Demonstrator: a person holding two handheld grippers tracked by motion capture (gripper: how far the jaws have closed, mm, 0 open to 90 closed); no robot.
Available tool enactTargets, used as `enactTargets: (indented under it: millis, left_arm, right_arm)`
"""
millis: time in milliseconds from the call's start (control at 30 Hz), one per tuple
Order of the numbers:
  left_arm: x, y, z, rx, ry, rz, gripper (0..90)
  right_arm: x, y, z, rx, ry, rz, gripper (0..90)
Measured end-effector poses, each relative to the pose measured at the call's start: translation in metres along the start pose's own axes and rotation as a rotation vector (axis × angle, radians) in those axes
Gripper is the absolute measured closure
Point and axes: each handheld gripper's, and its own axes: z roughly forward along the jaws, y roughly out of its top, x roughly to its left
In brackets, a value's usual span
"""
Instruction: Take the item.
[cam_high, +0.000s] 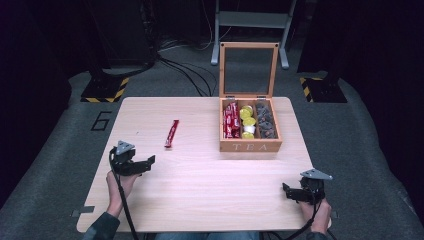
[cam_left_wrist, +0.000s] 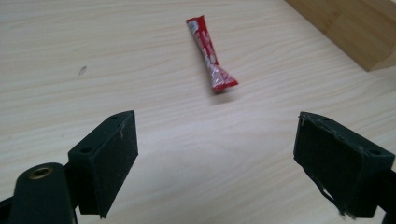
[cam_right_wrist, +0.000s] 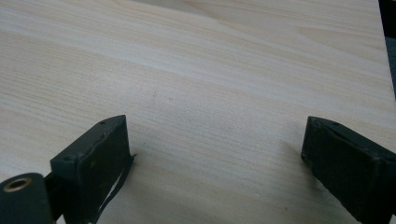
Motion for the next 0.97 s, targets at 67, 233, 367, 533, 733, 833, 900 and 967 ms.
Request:
enactTargets:
  millis: [67, 233, 367, 533, 733, 833, 900, 967]
  left_arm:
    - [0.003, -0.009, -0.004, 0.006, 0.008, -0.003, 13.3]
    - [0.011, -0.028, -0.010, 0.022, 0.030, -0.013, 12.2]
    - [0.015, -0.042, -0.014, 0.041, 0.053, -0.007, 11.5]
    - [0.020, -0.061, -0.017, 0.073, 0.079, -0.004, 10.5]
    - [0.026, -0.079, -0.017, 0.106, 0.097, -0.009, 8.0]
    - [0.025, -0.080, -0.017, 0.117, 0.107, 0.001, 7.1]
    - [0.024, -0.080, -0.016, 0.131, 0.111, 0.011, 6.9]
    - [0.024, -0.080, -0.016, 0.131, 0.113, 0.009, 6.3]
  right_arm:
    - [0.000, 0.000, 0.000, 0.000, 0.000, 0.000, 7.3]
    - [0.000, 0.000, 0.000, 0.000, 0.000, 0.001, 7.3]
    - [0.000, 0.000, 0.000, 0.000, 0.000, 0.000, 7.3]
    - [0.000, 0.000, 0.000, 0.000, 0.000, 0.000, 7.3]
    - [0.000, 0.000, 0.000, -0.001, 0.000, -0.001, 7.6]
    - [0.000, 0.000, 0.000, -0.001, 0.002, -0.001, 7.8]
    - [0.000, 0.000, 0.000, -0.001, 0.002, -0.001, 7.9]
    - [0.000, 0.000, 0.000, -0.001, 0.001, -0.001, 7.8]
